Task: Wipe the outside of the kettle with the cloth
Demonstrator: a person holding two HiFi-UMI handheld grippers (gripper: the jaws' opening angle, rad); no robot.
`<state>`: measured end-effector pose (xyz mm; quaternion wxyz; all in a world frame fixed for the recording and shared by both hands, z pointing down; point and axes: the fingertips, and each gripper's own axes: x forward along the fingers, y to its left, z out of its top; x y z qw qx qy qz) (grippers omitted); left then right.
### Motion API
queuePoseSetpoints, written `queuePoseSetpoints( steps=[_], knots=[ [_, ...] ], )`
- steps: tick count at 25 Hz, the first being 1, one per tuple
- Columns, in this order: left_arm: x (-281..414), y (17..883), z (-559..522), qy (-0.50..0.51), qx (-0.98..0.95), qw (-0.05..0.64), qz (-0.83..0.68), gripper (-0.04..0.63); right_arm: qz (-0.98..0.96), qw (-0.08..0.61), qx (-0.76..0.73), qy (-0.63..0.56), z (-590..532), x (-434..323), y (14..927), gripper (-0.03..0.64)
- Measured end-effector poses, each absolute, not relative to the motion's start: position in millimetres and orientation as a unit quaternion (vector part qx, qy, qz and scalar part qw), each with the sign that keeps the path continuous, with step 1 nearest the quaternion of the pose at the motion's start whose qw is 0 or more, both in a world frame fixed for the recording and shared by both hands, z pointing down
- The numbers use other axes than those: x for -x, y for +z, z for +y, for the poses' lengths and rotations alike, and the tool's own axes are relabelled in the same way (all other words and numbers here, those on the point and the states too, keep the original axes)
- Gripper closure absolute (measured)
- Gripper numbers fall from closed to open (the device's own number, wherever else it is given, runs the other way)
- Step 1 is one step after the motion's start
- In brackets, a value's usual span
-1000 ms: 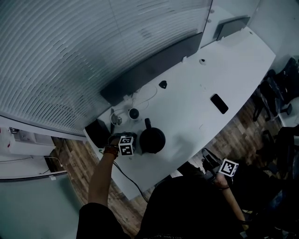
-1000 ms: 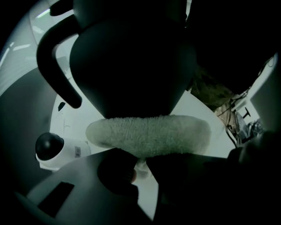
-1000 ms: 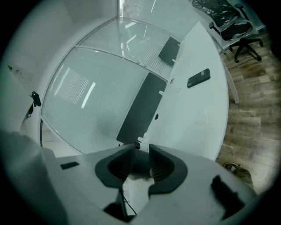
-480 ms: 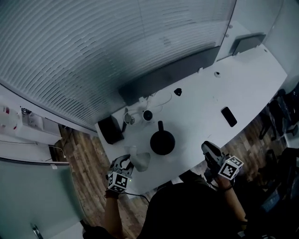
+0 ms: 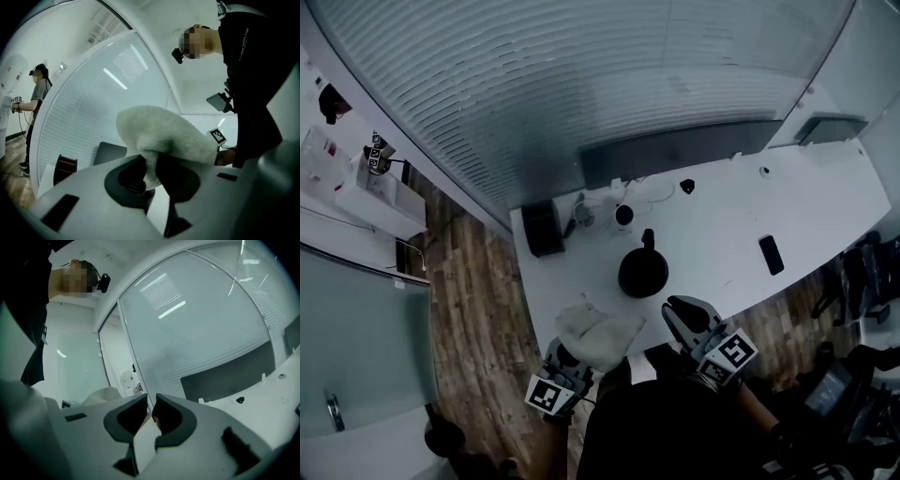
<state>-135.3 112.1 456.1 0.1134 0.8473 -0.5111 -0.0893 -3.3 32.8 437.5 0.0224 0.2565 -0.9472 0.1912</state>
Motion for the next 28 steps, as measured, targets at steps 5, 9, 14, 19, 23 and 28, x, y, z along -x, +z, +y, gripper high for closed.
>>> queuePoseSetpoints(
  steps=[5,9,14,19,23,28],
  knots=[
    [128,462,136,-0.067,-0.851,0.112,-0.509,0.518,-0.948,0.034,-0.262,0.180,51,-1,449,0.616],
    [112,450,149,-0.040,-0.844,0.078,-0.529,0.518,-0.956,0.038,-0.250,0.152,58,-18,445,0.617],
    [61,442,152,-0.021,-0.824,0.063,-0.562,0.518,-0.972,0.030,-0.200,0.120,69,-52,434,0.617],
    [-4,450,158,-0.034,-0.780,0.076,-0.620,0.518,-0.980,0.019,-0.158,0.119,72,-103,438,0.617],
    [-45,455,179,-0.046,-0.753,0.091,-0.649,0.518,-0.982,0.031,-0.137,0.124,76,-134,449,0.617],
    [-73,455,214,-0.034,-0.746,0.095,-0.659,0.518,-0.984,0.033,-0.118,0.129,103,-151,447,0.617]
  ],
)
